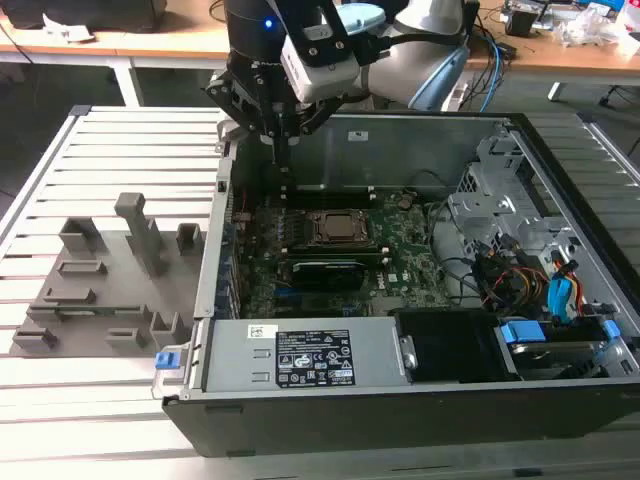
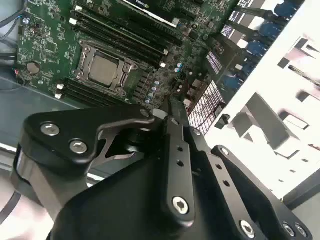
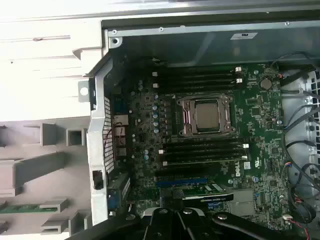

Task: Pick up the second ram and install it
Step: 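Reach for the second ram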

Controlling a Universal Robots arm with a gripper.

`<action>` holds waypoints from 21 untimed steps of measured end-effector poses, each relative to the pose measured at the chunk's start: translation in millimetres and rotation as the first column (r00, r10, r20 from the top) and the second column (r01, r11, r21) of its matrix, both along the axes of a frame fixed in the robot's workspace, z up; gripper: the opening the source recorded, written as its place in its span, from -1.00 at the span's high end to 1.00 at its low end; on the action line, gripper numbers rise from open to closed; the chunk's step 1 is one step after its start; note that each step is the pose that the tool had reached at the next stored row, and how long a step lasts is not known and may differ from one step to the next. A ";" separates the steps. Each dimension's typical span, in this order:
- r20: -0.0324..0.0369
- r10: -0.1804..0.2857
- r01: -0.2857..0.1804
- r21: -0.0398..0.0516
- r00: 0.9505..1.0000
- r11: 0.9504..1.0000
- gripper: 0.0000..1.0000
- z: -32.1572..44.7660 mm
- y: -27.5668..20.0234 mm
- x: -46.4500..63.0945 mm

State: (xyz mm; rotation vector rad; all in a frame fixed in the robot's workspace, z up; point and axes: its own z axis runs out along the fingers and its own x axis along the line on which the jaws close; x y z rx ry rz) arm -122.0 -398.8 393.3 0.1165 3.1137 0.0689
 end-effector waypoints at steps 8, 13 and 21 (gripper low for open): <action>0.000 0.000 0.000 0.000 1.000 1.000 0.79 -0.2 0.0 -25.5; 0.000 0.000 0.000 0.000 1.000 1.000 0.79 -0.3 0.0 -30.5; 0.000 0.000 0.000 0.000 1.000 1.000 0.79 -0.4 0.0 -53.9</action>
